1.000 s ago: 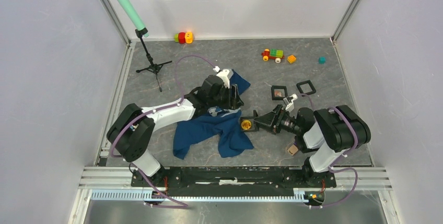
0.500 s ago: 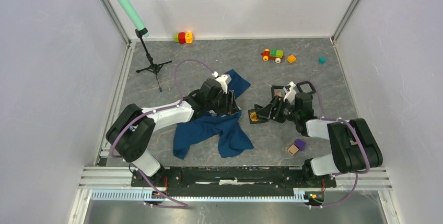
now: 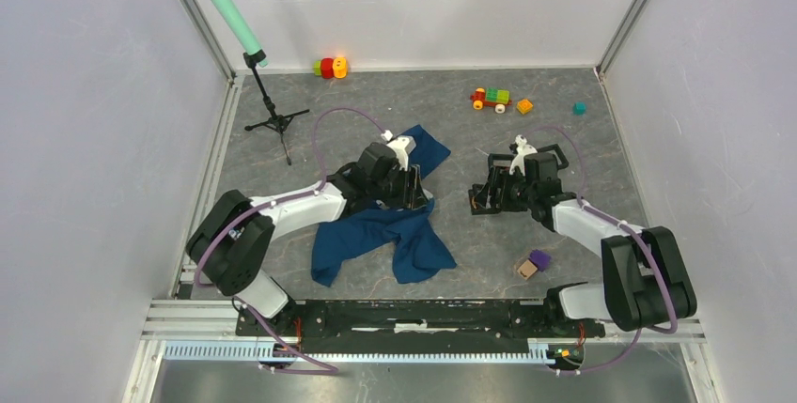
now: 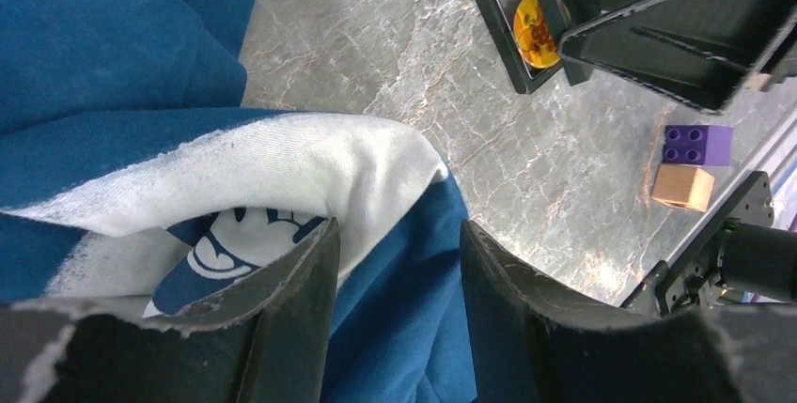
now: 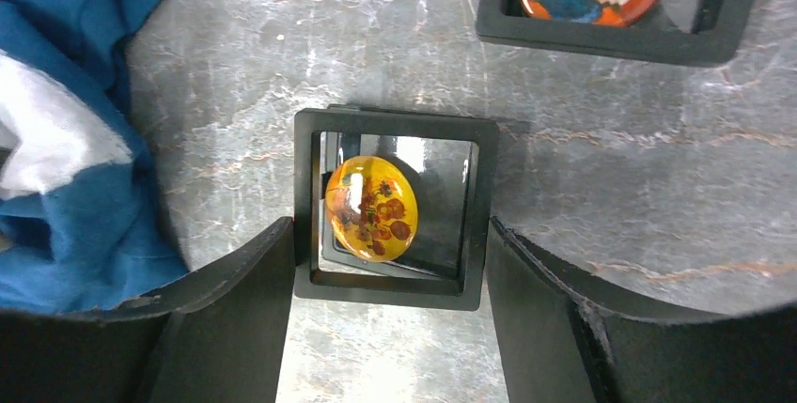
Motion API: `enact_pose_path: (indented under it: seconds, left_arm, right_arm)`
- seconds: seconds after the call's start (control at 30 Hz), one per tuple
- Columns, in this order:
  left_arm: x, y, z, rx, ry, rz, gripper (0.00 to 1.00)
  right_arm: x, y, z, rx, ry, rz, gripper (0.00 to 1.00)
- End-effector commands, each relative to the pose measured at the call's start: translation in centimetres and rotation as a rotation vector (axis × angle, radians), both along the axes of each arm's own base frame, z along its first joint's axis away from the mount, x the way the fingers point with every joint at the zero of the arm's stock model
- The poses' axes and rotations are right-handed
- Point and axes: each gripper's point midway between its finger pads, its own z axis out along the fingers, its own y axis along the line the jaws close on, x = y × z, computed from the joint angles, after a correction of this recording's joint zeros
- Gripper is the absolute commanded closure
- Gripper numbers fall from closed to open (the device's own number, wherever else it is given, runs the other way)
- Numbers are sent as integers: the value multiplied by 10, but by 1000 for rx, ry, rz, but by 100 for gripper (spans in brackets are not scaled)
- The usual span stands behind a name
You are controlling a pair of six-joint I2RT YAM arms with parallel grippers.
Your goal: Remove the brooch from the garment
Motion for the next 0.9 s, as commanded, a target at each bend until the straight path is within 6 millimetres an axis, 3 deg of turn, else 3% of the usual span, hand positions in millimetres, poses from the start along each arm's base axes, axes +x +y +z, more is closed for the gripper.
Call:
enact_pose_path:
  seconds: [0.0,0.17,0.27,0.3,0.43,0.57,0.7,0.87]
  left_arm:
    - [3,8,36,-2,-111,-14,44]
    - [-1,19,55,-5,-157,8,39]
    - [-1,24,64,-19,-188,27,33]
    - [-1,26,66,-19,-199,35,28]
    - [9,46,74,30,-255,120,1]
    - [30,87,88,68,-350,304,0]
    - [52,153,101,148,-509,546,0]
    - [66,235,95,223,-634,762,0]
  right_arm:
    - [-2,-25,-3,-161,7,-45,33]
    - [6,-32,17,-270,-54,-52,23]
    - [11,-32,30,-290,-81,-37,8]
    - [14,-32,35,-294,-97,-30,2]
    - [24,-38,65,-324,-192,-40,2]
    - [34,-65,94,-397,-330,-159,2]
    - [34,-102,106,-454,-462,-318,2]
    - [19,-154,109,-548,-622,-542,2]
